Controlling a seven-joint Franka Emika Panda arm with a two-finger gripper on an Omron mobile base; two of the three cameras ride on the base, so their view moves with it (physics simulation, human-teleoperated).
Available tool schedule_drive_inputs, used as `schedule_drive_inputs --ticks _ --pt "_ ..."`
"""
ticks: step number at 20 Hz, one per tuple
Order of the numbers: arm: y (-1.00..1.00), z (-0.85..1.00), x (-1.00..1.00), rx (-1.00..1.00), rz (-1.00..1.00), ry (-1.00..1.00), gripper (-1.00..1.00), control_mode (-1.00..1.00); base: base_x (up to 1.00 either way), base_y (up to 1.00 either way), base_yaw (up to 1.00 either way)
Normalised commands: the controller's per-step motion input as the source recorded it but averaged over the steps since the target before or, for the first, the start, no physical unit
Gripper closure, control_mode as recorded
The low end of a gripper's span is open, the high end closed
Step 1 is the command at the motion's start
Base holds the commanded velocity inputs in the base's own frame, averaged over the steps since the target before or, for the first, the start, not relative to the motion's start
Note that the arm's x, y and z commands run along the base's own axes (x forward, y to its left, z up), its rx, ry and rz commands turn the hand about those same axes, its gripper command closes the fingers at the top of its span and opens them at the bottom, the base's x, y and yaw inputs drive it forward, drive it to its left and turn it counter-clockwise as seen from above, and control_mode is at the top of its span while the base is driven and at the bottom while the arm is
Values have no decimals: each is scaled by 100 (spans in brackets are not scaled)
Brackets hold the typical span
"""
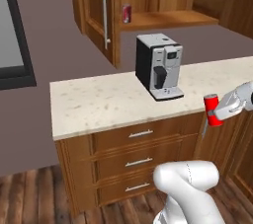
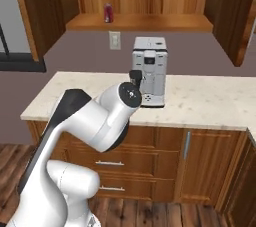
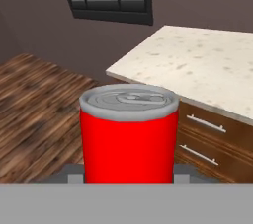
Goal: Pick the can, can from the counter and place them in the open cabinet.
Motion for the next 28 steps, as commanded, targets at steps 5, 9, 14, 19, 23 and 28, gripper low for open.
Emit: schedule_drive_inputs --ticks 5,9,14,19,23,28 --pt "0 0 0 0 0 0 100 100 60 -27 0" --pt "0 0 0 0 0 0 100 100 60 -30 0" --pt "0 0 0 0 0 0 100 100 50 -29 0" --pt "0 0 0 0 0 0 100 100 51 -34 0" --pt "0 0 0 0 0 0 100 100 35 -24 0" --pt "0 0 0 0 0 0 100 100 46 -12 0"
